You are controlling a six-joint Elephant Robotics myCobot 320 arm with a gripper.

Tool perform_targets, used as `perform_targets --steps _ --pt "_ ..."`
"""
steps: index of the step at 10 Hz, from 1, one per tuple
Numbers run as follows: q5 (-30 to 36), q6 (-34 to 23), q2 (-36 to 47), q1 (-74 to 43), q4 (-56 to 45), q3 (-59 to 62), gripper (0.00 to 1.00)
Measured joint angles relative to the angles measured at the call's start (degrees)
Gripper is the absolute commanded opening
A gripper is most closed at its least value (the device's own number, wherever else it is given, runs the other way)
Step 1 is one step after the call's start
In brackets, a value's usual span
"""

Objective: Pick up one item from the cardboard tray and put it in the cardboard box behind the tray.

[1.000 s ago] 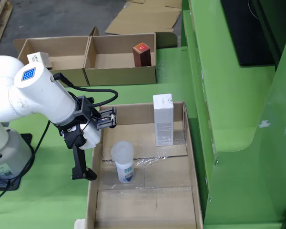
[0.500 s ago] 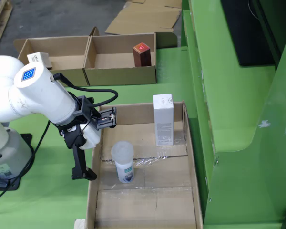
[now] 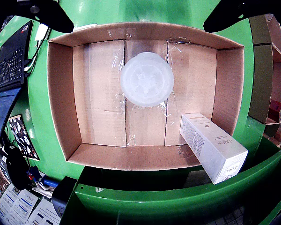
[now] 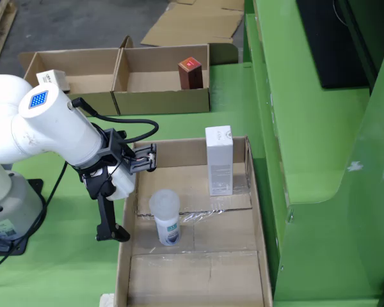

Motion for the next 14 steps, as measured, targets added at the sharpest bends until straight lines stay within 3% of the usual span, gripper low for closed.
perform_targets --steps 10,14 --pt "-0.3 1.4 -1.0 1.1 0.0 0.6 1.00" --pt "-2.0 4.7 -8.8 6.1 -5.1 10.5 1.00"
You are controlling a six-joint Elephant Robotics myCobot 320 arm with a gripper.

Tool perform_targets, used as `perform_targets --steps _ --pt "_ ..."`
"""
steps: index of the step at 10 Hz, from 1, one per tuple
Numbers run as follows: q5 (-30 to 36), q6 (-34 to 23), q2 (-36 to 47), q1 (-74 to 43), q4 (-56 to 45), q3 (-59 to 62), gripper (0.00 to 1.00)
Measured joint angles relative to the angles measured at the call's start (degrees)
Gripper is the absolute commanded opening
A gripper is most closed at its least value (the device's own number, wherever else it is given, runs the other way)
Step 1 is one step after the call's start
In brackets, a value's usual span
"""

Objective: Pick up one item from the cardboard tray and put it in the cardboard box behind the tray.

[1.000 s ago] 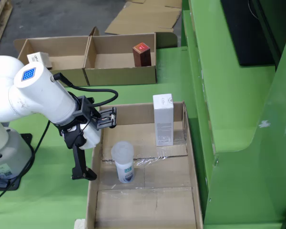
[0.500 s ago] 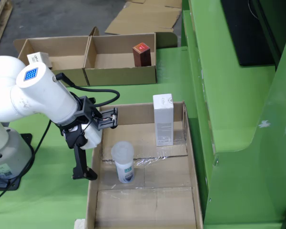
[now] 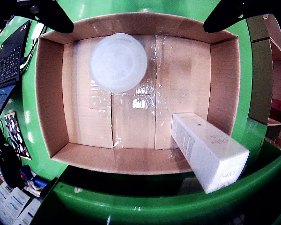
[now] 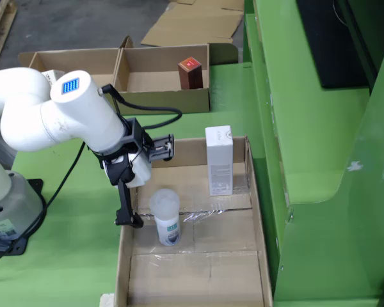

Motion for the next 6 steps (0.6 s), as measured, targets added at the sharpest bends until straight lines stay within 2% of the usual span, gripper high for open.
perform_targets --steps 2,6 --pt "-1.8 2.5 -2.0 2.0 -2.5 6.1 1.00" --pt "-2.5 4.8 -12.9 5.1 -12.3 15.9 1.00"
